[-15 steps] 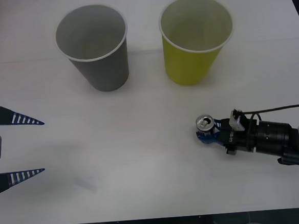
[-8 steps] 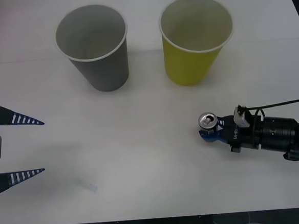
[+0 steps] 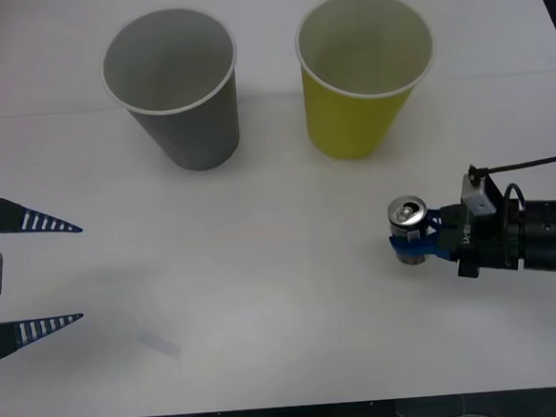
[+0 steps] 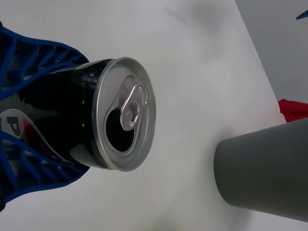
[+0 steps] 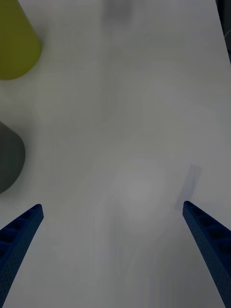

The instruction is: Put the can into the green bin and the plastic bottle into the gray bin

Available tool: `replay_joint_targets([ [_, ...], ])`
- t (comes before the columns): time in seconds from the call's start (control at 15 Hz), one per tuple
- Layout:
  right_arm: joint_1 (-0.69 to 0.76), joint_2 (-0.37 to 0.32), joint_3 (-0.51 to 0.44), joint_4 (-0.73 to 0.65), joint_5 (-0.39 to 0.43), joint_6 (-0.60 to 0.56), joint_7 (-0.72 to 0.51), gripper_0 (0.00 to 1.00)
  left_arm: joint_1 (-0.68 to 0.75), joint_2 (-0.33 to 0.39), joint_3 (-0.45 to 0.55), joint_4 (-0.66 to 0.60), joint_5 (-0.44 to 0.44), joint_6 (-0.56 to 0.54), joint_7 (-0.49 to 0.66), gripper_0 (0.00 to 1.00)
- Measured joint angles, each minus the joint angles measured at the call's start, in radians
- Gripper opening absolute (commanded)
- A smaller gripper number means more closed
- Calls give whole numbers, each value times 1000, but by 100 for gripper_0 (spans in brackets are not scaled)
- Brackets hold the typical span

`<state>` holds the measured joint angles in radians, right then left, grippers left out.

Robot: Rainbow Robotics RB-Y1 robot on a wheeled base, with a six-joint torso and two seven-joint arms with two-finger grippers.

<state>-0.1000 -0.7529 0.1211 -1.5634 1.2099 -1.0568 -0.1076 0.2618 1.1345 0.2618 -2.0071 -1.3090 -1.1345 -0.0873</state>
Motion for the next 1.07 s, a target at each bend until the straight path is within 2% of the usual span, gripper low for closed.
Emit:
replay_joint_targets([
  [0.27,107,-141,0,-259,8,144,-267,0,0,0,0,0,0,0,0,100],
  [0.53,127,-259,-34,-397,23,178,-507,0,0,0,0,0,0,0,0,100],
  [0.93,115,-340,-176,-587,140,162,-939,0,0,0,0,0,0,0,0,100],
  [1.07,48,-344,-215,-611,190,91,-1080,0,0,0,0,0,0,0,0,100],
])
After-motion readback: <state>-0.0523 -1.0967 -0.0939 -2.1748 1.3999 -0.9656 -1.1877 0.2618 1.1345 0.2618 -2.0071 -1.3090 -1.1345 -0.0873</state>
